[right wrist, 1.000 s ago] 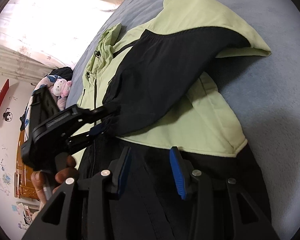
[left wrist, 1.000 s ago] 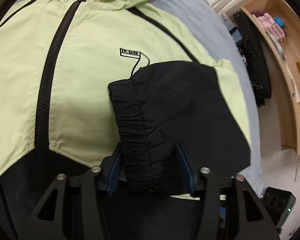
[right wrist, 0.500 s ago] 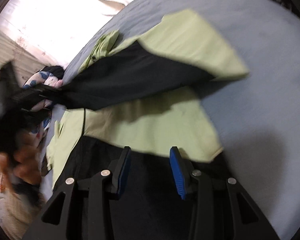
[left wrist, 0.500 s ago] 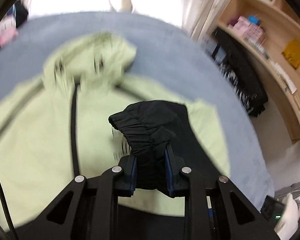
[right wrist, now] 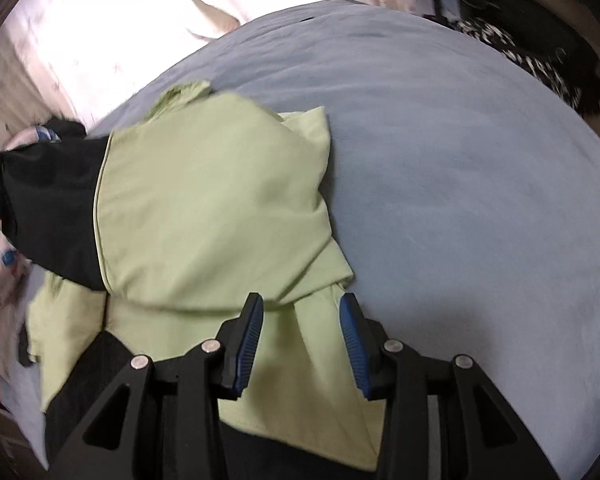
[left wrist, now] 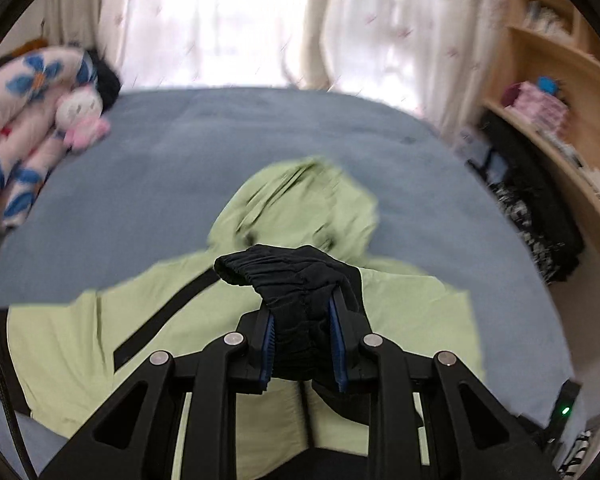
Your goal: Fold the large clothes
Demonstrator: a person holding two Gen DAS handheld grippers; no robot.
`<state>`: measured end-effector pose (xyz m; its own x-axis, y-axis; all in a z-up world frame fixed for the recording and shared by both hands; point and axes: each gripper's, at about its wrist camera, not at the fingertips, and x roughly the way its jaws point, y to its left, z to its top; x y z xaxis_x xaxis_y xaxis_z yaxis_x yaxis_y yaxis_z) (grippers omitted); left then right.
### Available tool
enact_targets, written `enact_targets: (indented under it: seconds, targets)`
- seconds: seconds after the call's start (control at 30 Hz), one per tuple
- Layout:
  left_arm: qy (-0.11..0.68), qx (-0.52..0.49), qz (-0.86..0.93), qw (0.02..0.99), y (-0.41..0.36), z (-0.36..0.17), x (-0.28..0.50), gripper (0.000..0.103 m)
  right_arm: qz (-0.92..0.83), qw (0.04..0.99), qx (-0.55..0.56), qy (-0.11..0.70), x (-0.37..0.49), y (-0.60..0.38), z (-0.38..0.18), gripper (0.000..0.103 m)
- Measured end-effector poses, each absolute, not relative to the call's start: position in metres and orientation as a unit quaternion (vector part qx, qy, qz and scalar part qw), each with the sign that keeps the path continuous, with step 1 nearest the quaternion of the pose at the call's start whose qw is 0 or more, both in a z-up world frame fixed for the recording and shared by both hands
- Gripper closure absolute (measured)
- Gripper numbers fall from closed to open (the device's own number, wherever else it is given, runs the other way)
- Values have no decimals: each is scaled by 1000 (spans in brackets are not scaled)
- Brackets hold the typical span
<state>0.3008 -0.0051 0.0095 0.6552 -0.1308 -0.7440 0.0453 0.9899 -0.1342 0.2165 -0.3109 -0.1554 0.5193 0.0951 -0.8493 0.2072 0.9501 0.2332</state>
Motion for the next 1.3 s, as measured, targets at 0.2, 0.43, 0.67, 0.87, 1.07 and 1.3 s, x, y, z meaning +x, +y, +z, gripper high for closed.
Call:
enact_targets:
  seconds: [0.2, 0.43, 0.67, 0.87, 1.07, 1.3]
  targets:
    - [493, -46, 11, 869, 35, -90, 319, 81, -58, 849, 99, 517, 224, -300, -168, 63]
    - [541, -79, -10, 837, 58, -145, 315, 67, -27, 840, 151, 520, 202, -302, -143, 62]
    - [498, -138, -26, 856, 90, -129, 330, 40, -12, 864, 202, 461, 243, -321, -107, 29]
    - [531, -123, -43, 837, 84, -153, 366, 40, 2, 840, 244, 485, 331, -357, -137, 29]
    - [532, -96, -37, 840, 74, -161, 388, 64, -7, 806, 267, 528, 383, -375, -179, 34]
    - [448, -67, -10, 892, 75, -132, 372, 77, 13, 857, 161, 490, 391, -338, -152, 98]
